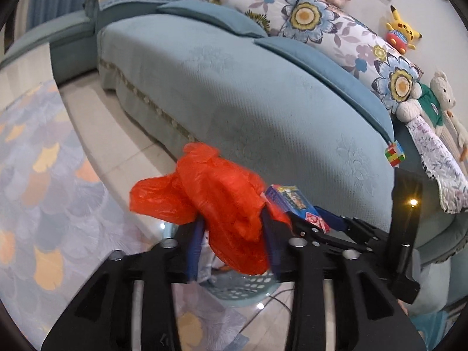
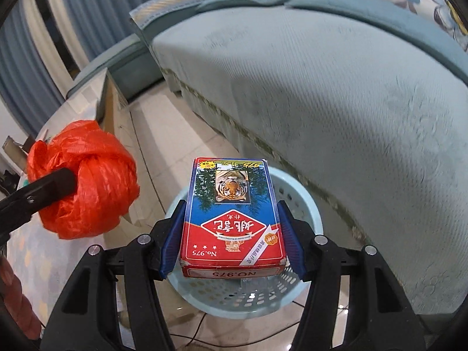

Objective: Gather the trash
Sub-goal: 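Carry the red bag and card box over the wastebasket and open both tools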

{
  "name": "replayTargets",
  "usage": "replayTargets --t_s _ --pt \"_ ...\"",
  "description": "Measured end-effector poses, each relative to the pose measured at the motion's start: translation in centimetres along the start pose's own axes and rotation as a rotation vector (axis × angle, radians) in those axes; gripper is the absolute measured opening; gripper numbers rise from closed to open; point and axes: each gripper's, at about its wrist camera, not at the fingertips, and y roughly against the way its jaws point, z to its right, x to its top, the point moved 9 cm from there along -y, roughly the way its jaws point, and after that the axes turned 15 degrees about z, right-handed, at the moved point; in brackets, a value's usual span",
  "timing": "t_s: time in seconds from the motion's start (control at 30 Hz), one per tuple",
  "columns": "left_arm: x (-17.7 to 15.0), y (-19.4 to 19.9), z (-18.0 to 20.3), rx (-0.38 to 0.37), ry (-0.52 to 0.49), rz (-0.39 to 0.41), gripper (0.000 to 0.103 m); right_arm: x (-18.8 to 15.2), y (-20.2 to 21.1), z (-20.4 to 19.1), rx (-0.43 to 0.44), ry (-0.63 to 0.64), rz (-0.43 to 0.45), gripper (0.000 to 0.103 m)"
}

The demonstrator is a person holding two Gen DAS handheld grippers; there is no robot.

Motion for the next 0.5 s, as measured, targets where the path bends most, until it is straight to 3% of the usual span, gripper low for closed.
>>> replayTargets --t_s 0.2,0.5 --pt "0.4 0.2 -0.8 0.008 0.009 0.02 0.047 0.2 -0.7 1.1 0.008 -0.051 -0.006 0.058" --pt "1.6 1.6 -1.4 0.018 0.021 0.068 0.047 0.5 -0.3 0.1 0.027 -0.028 0.002 0.058"
